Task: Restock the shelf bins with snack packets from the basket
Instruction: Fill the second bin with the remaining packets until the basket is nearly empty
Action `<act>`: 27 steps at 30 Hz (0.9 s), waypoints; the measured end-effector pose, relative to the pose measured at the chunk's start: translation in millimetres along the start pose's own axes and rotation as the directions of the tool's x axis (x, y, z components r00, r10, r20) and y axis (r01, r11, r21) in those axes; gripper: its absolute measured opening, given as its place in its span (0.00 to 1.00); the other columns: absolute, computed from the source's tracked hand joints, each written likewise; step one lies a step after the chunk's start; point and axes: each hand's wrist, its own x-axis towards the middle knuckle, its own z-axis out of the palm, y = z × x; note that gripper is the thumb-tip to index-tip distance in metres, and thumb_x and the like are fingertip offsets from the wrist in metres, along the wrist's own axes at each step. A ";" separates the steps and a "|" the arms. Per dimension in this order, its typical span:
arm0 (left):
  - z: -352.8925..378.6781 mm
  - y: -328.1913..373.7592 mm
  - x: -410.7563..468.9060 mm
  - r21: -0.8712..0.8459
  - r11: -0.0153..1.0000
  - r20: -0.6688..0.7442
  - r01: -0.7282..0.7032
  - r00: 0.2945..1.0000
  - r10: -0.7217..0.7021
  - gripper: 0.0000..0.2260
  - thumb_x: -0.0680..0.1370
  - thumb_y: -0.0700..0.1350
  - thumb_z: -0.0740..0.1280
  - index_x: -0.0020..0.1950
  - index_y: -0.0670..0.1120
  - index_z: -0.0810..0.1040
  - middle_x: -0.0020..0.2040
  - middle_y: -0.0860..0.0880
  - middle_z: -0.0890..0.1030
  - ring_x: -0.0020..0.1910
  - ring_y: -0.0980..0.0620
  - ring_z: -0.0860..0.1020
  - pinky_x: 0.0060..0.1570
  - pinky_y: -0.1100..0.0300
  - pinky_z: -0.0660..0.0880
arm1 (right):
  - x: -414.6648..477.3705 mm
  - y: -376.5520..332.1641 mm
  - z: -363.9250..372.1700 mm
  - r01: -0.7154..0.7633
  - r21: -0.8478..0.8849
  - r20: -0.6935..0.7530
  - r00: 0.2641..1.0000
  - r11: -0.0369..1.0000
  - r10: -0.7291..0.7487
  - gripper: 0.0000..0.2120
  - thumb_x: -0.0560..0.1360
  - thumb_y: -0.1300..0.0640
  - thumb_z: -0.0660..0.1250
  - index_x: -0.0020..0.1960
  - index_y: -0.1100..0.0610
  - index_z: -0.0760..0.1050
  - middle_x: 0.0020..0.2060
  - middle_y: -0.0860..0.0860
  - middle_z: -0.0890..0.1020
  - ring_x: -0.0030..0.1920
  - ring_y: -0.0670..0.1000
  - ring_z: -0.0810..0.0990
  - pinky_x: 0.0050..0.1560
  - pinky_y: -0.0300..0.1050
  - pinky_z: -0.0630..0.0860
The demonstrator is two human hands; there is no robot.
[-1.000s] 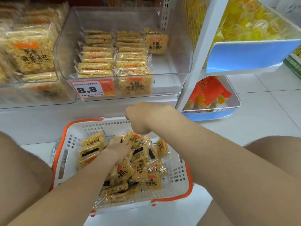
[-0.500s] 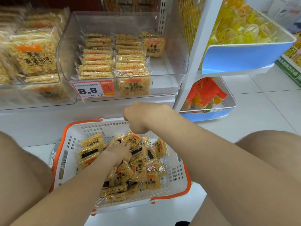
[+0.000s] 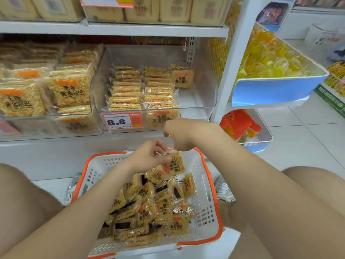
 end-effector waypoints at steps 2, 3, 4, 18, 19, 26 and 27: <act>-9.1 24.5 -13.0 -0.141 0.990 -0.034 -0.027 0.999 0.022 0.17 0.78 0.52 0.77 0.58 0.47 0.74 0.47 0.51 0.88 0.46 0.53 0.84 0.51 0.53 0.78 | -8.0 6.4 -2.4 0.028 0.044 0.027 0.999 0.999 -0.030 0.24 0.78 0.56 0.71 0.73 0.58 0.72 0.59 0.54 0.81 0.58 0.58 0.82 0.56 0.56 0.82; -13.2 37.0 -19.9 -0.191 0.980 -0.070 -0.048 0.997 0.035 0.17 0.78 0.53 0.76 0.58 0.46 0.74 0.44 0.51 0.88 0.42 0.55 0.83 0.47 0.55 0.76 | -13.7 8.9 -6.1 0.045 0.068 0.034 0.998 0.997 -0.048 0.27 0.77 0.53 0.74 0.74 0.56 0.71 0.58 0.52 0.81 0.57 0.56 0.82 0.56 0.54 0.82; -15.3 45.0 -25.3 -0.238 0.969 -0.111 -0.066 0.993 0.040 0.17 0.78 0.53 0.75 0.58 0.46 0.74 0.42 0.51 0.87 0.39 0.56 0.81 0.45 0.55 0.74 | -16.9 11.2 -7.1 0.063 0.101 0.026 0.997 0.993 -0.066 0.28 0.76 0.51 0.76 0.73 0.54 0.72 0.56 0.49 0.81 0.56 0.54 0.81 0.54 0.50 0.80; -51.5 100.3 -49.8 -0.206 0.912 -0.442 -0.356 0.865 0.238 0.19 0.76 0.41 0.78 0.65 0.51 0.78 0.55 0.52 0.86 0.55 0.55 0.84 0.54 0.56 0.83 | -42.0 33.6 -47.2 0.112 0.667 -0.286 0.951 0.736 0.114 0.11 0.81 0.56 0.71 0.61 0.58 0.77 0.54 0.61 0.85 0.54 0.57 0.85 0.61 0.60 0.80; -54.8 101.3 -45.3 -0.142 0.920 -0.449 -0.366 0.852 0.269 0.19 0.77 0.42 0.77 0.66 0.51 0.79 0.56 0.55 0.86 0.56 0.56 0.84 0.56 0.54 0.83 | -41.7 33.5 -48.7 0.112 0.655 -0.302 0.945 0.747 0.123 0.13 0.80 0.55 0.71 0.63 0.56 0.77 0.54 0.58 0.85 0.55 0.54 0.84 0.61 0.57 0.80; -72.8 137.1 -5.2 0.276 0.910 -0.572 -0.310 0.708 0.415 0.14 0.80 0.48 0.73 0.66 0.53 0.80 0.58 0.58 0.83 0.57 0.56 0.79 0.61 0.51 0.77 | -34.3 56.9 -70.3 0.042 0.617 -0.524 0.766 0.786 0.371 0.11 0.77 0.54 0.72 0.59 0.53 0.84 0.56 0.50 0.85 0.60 0.53 0.81 0.57 0.44 0.76; -75.6 145.6 2.5 0.302 0.905 -0.582 -0.301 0.694 0.425 0.14 0.80 0.48 0.73 0.65 0.53 0.80 0.58 0.57 0.83 0.58 0.54 0.79 0.62 0.50 0.76 | -33.0 63.2 -73.3 -0.001 0.599 -0.542 0.736 0.801 0.406 0.10 0.77 0.57 0.70 0.57 0.54 0.84 0.55 0.52 0.85 0.59 0.56 0.81 0.55 0.44 0.76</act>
